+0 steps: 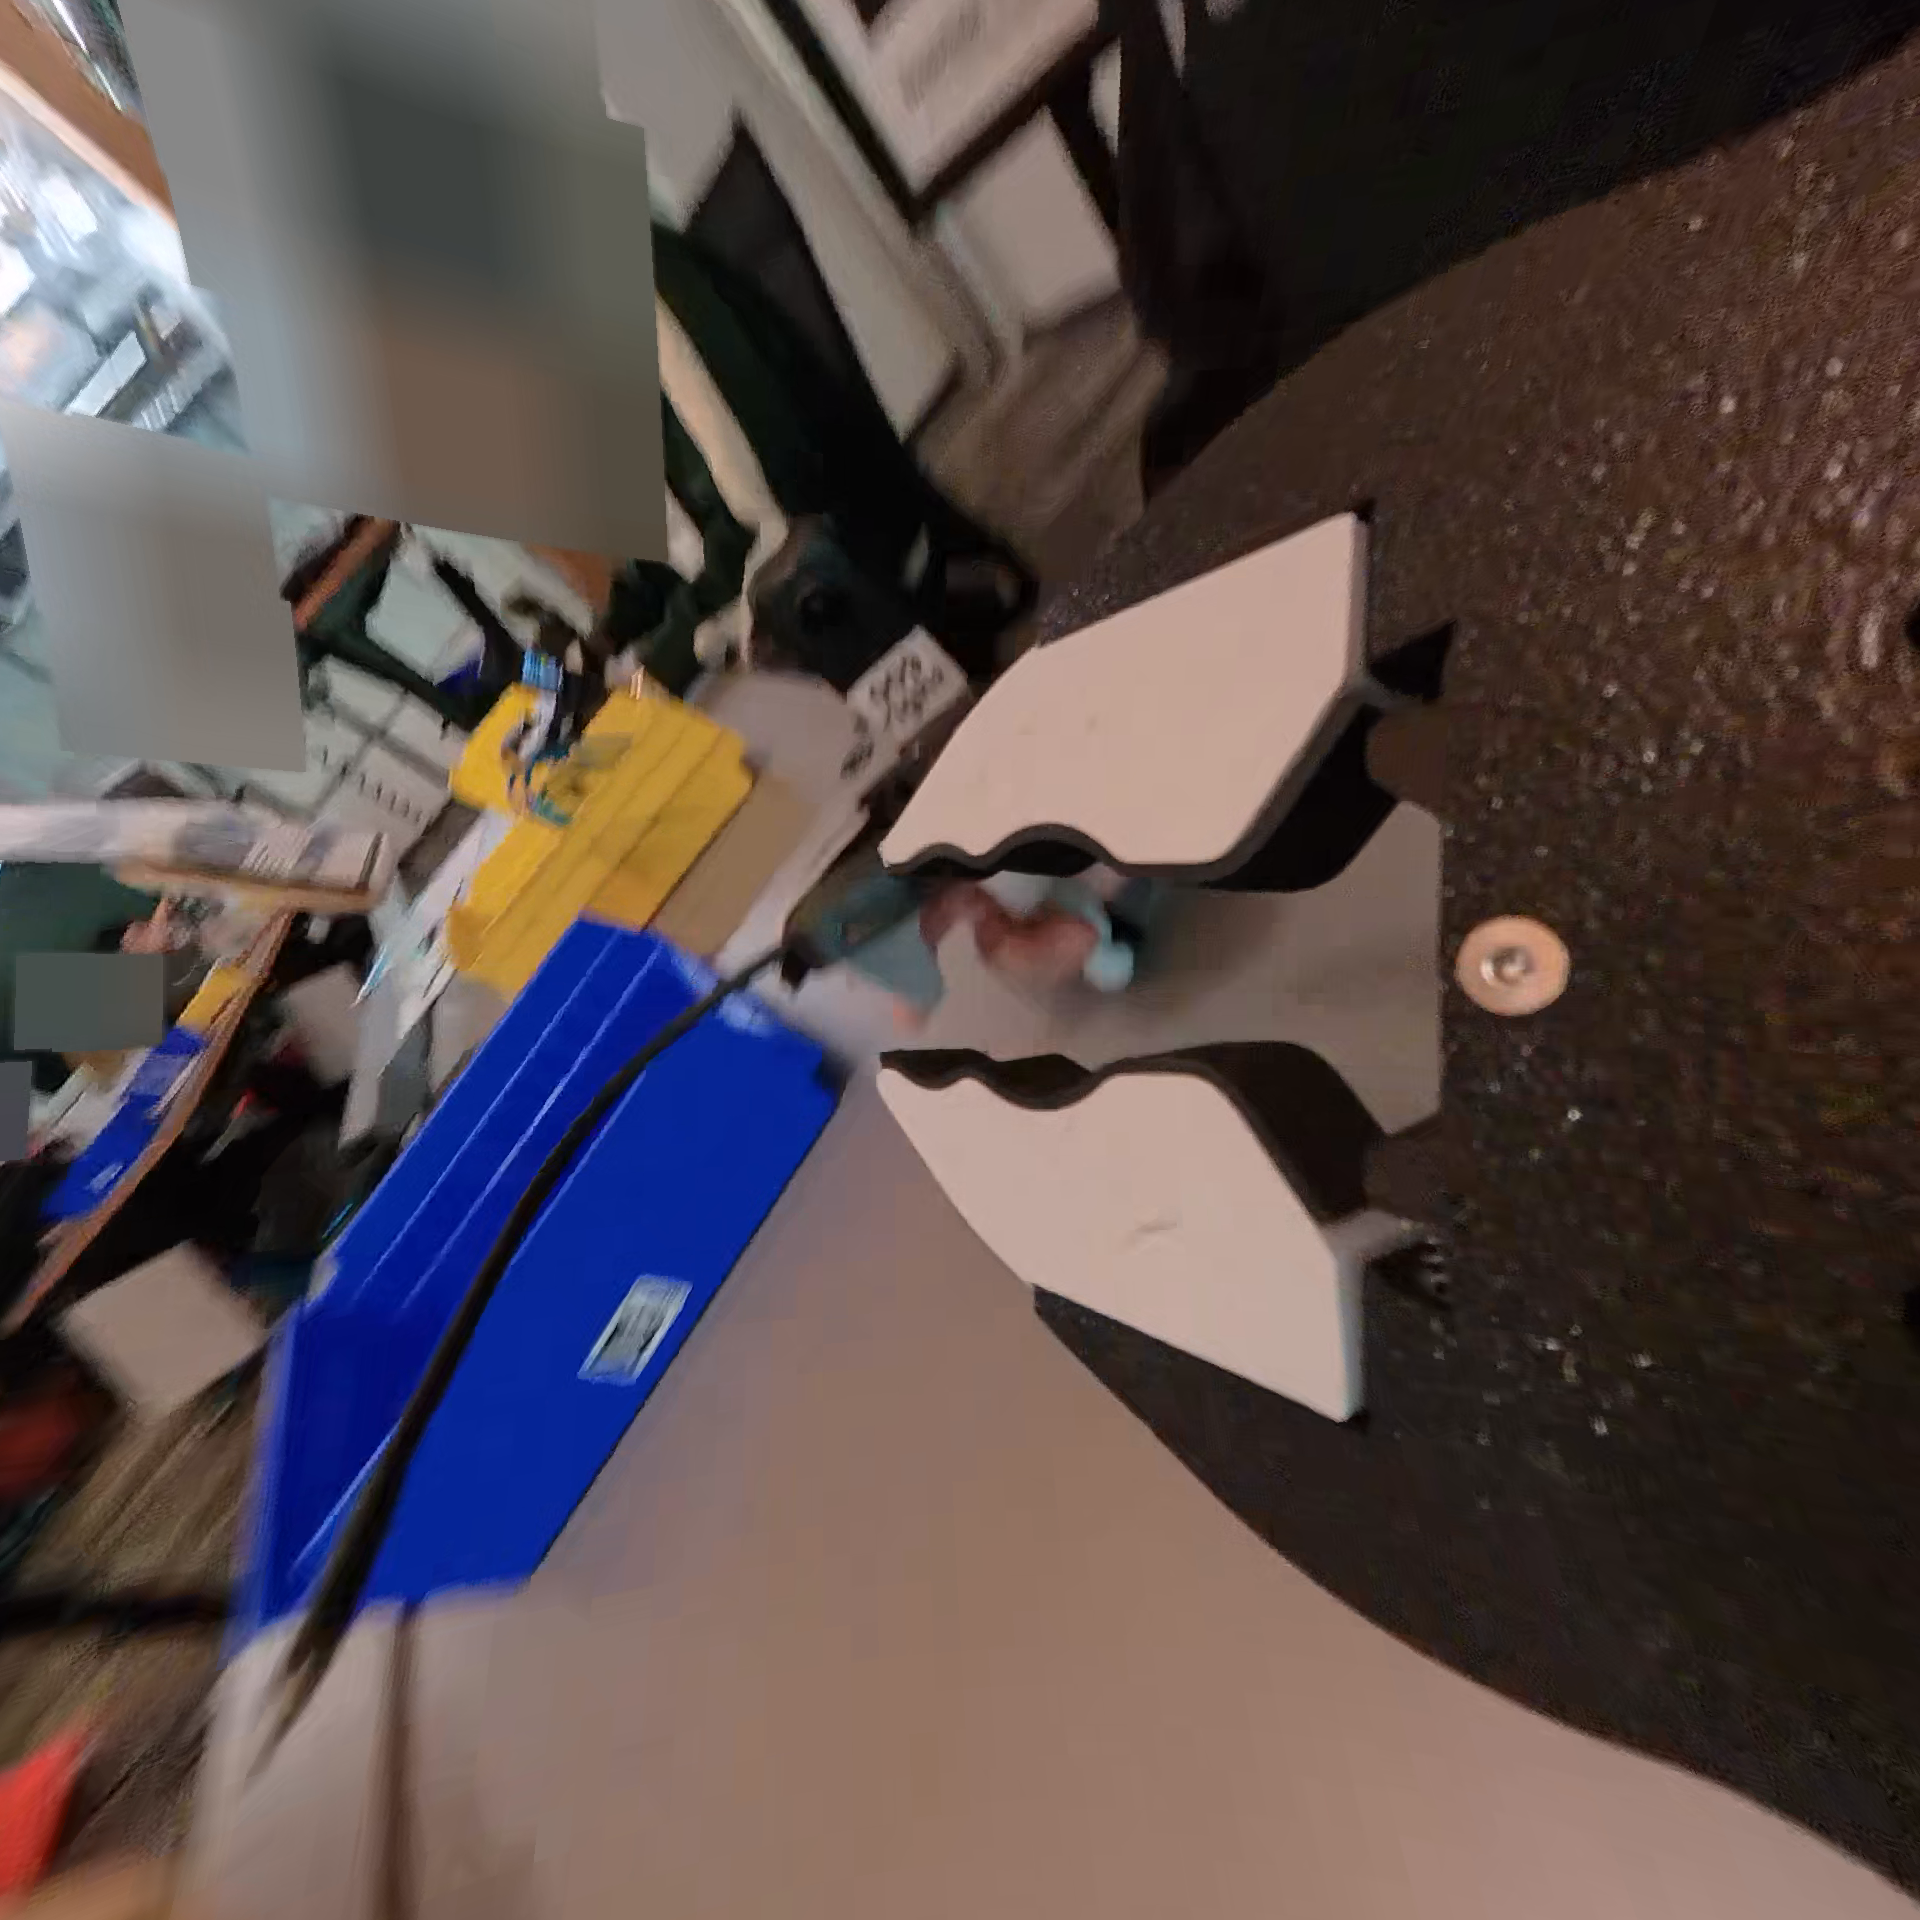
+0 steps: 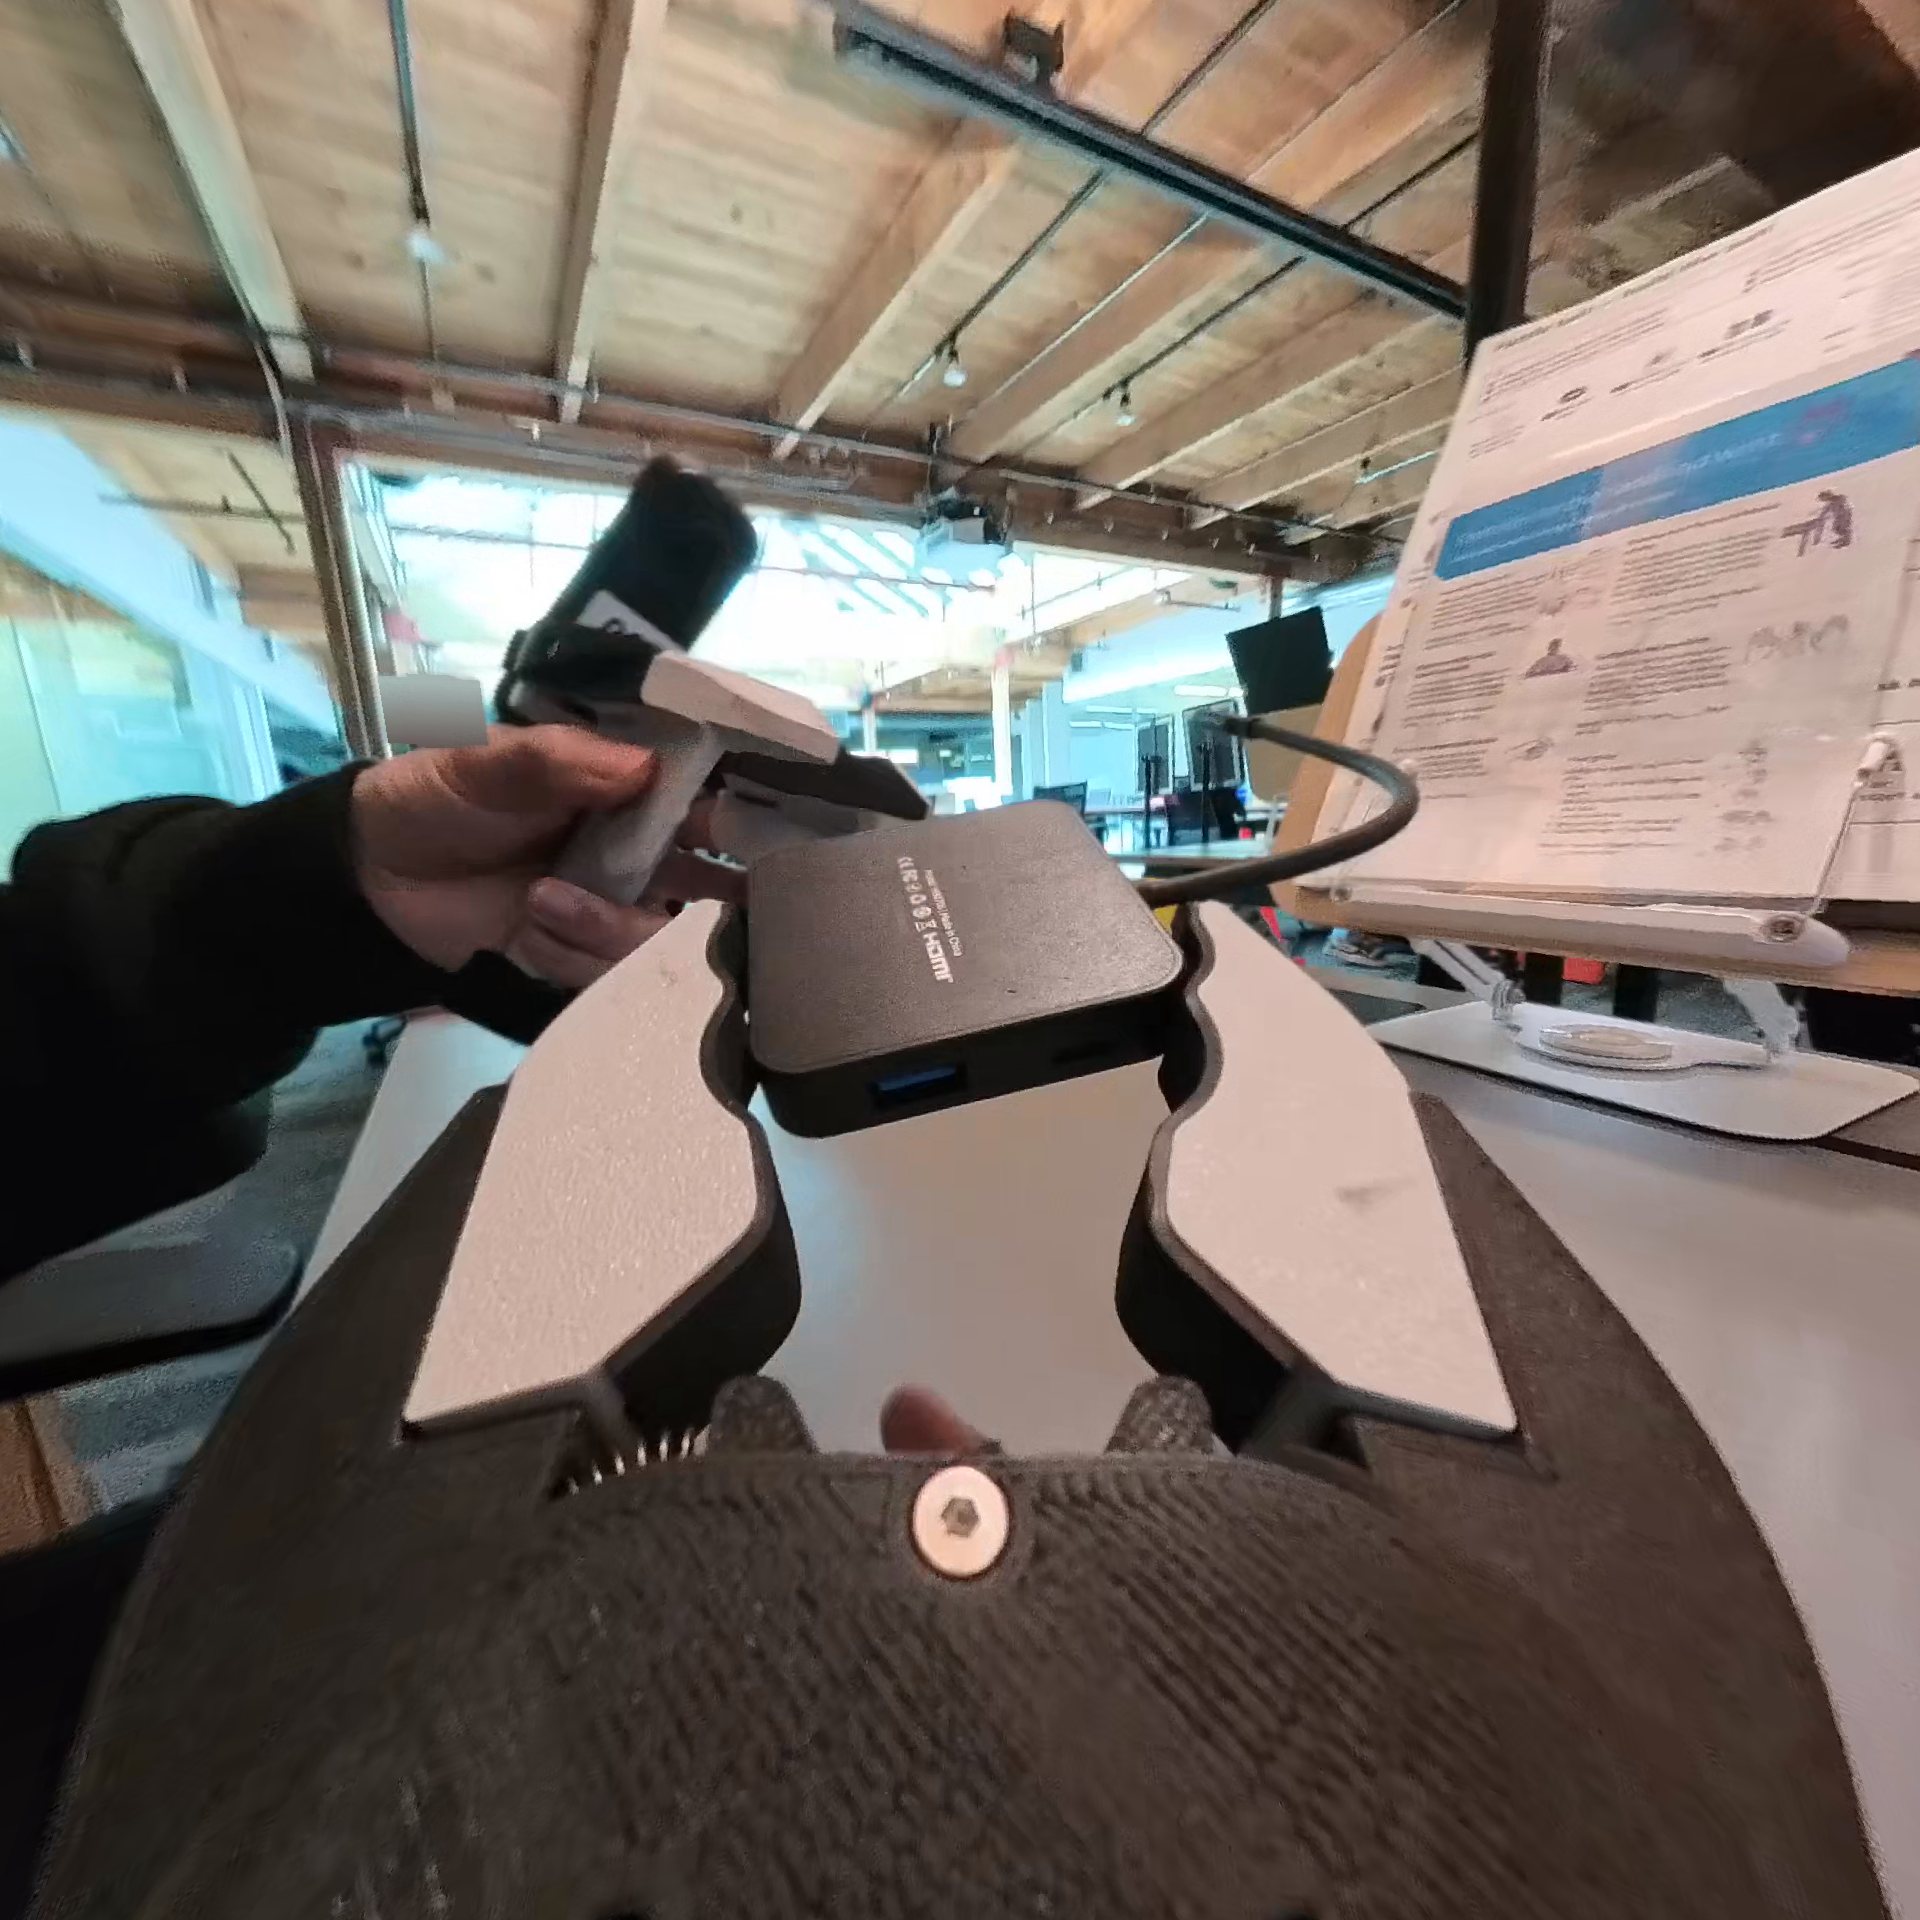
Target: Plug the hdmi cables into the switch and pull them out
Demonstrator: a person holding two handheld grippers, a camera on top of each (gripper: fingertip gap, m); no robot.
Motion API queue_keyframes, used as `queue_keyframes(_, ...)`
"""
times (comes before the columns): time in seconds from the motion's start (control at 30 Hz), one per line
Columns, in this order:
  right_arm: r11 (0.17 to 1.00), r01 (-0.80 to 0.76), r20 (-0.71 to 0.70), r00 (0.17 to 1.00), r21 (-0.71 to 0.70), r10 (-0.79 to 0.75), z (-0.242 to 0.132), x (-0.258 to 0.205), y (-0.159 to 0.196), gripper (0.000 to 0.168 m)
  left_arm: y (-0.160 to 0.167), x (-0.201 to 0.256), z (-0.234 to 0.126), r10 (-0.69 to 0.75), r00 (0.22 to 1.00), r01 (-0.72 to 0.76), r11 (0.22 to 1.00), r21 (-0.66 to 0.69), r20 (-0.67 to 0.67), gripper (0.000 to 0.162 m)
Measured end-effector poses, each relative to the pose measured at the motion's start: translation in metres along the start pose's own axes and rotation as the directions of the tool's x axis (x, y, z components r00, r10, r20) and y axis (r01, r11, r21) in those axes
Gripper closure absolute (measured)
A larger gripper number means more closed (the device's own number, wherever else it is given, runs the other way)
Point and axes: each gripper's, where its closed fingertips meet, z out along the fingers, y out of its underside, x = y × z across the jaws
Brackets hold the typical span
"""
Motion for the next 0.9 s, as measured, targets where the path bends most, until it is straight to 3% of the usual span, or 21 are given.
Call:
queue_keyframes(0.07,1.000,-0.011,-0.016,1.000,0.015,0.011,-0.003,0.006,-0.003,0.090,-0.020,-0.029,-0.038,0.128,0.971,-0.133,0.991,0.013,0.202,0.125)
queue_keyframes(0.17,1.000,-0.006,-0.039,0.999,-0.015,0.006,-0.003,0.010,0.002,0.090,-0.049,-0.086,-0.109,0.271,0.829,-0.266,0.961,-0.082,0.490,0.122)
queue_keyframes(0.23,0.999,0.001,-0.030,1.000,-0.035,-0.002,-0.001,0.009,0.005,0.090,-0.066,-0.129,-0.156,0.430,0.668,-0.359,0.901,-0.244,0.607,0.122)
queue_keyframes(0.3,0.998,0.010,-0.013,1.000,-0.058,-0.010,0.001,0.005,0.009,0.090,-0.077,-0.175,-0.198,0.611,0.464,-0.388,0.791,-0.473,0.642,0.117)
queue_keyframes(0.37,0.996,0.036,-0.012,0.999,-0.082,-0.037,0.001,0.004,0.013,0.090,-0.077,-0.208,-0.224,0.761,0.337,-0.362,0.648,-0.670,0.554,0.104)
queue_keyframes(0.43,0.996,0.032,-0.012,0.999,-0.086,-0.033,0.001,0.004,0.013,0.090,-0.074,-0.230,-0.231,0.891,0.238,-0.376,0.451,-0.810,0.386,0.104)
queue_keyframes(0.53,0.997,0.002,-0.006,1.000,-0.076,-0.002,0.000,0.006,0.012,0.090,-0.062,-0.250,-0.222,0.983,0.143,-0.422,0.168,-0.891,0.118,0.105)
queue_keyframes(0.6,0.997,-0.006,0.007,1.000,-0.075,0.007,0.000,0.005,0.012,0.090,-0.054,-0.263,-0.214,0.987,0.156,-0.415,0.092,-0.905,0.029,0.104)
queue_keyframes(0.73,0.996,0.001,0.037,0.999,-0.085,0.002,0.001,0.001,0.013,0.090,-0.044,-0.284,-0.197,0.983,0.171,-0.448,0.012,-0.894,-0.072,0.098)
queue_keyframes(0.83,0.997,-0.007,0.039,0.999,-0.082,0.010,0.001,0.002,0.013,0.090,-0.037,-0.292,-0.184,0.982,0.073,-0.499,-0.114,-0.859,-0.173,0.097)
queue_keyframes(0.9,0.996,-0.005,0.038,0.999,-0.085,0.008,0.002,0.003,0.014,0.090,-0.032,-0.295,-0.180,0.977,0.017,-0.509,-0.176,-0.843,-0.214,0.106)
